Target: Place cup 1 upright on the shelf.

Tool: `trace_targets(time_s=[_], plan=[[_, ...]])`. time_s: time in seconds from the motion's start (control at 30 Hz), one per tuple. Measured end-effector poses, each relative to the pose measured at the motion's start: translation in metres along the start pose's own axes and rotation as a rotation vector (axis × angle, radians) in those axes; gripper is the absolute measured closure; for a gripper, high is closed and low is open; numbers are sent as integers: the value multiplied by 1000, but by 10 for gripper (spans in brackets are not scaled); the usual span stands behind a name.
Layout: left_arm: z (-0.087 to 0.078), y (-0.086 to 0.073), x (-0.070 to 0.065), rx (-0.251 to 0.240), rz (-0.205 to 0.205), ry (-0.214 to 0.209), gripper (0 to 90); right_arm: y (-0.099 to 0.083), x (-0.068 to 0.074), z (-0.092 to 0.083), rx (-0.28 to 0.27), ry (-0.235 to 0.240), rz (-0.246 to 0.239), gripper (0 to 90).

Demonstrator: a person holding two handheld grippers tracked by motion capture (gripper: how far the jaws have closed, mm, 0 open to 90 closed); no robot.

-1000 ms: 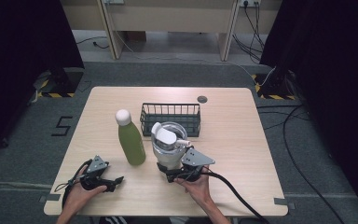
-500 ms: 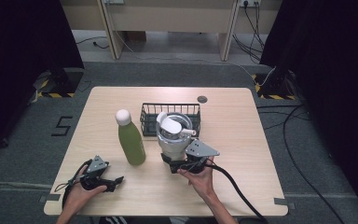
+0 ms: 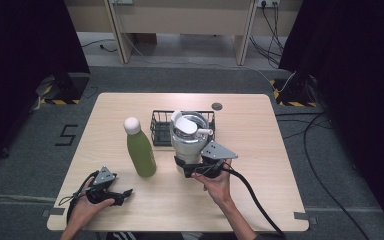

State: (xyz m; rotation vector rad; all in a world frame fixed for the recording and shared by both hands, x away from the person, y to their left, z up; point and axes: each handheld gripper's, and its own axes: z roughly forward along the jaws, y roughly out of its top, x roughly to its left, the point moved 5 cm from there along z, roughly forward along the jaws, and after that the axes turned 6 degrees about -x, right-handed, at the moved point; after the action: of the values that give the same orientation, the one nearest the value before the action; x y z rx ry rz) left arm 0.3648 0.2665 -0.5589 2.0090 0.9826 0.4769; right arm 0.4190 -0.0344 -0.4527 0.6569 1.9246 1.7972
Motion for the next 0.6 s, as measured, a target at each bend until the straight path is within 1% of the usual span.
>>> trace_targets(time_s=[0.47, 0.5, 0.6], plan=[[0, 0, 0, 1, 0, 0, 100, 19, -12, 7, -8, -9, 11, 107], [0, 0, 0, -1, -1, 0, 100, 23, -14, 9, -5, -19, 6, 107], [0, 0, 0, 0, -1, 0, 100, 27, -17, 10, -1, -25, -1, 108]])
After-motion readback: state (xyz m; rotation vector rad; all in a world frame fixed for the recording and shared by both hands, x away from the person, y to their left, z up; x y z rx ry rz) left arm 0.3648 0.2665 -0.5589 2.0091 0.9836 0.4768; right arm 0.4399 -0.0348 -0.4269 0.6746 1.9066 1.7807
